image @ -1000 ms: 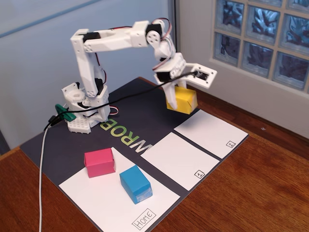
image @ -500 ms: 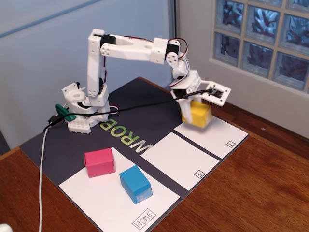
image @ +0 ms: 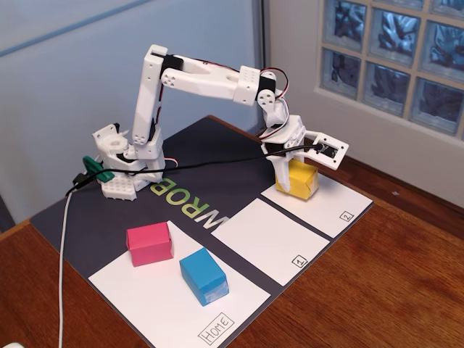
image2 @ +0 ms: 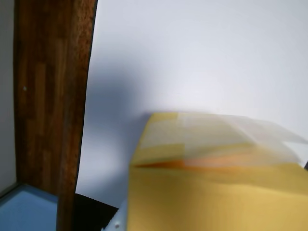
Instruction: Move box yellow to zone 2
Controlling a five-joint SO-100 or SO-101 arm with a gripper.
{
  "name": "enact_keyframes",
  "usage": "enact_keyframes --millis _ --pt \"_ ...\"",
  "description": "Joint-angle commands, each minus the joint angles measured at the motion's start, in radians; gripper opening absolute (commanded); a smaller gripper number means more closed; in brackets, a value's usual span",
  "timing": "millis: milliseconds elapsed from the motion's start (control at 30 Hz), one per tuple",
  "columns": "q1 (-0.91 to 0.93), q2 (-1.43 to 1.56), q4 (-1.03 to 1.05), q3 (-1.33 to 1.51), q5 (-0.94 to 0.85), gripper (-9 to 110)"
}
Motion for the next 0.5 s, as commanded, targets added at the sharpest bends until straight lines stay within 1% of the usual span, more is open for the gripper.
enact_keyframes --millis 0,67,200,467 --pt "-0.011 0.005 -0.006 -0.003 -0.005 22" --pt "-0.006 0.006 -0.006 -0.003 -0.005 28" --pt "0.003 0.011 -0.014 -0.009 -0.021 33" --pt "0.02 0.029 -0.029 -0.017 -0.034 35"
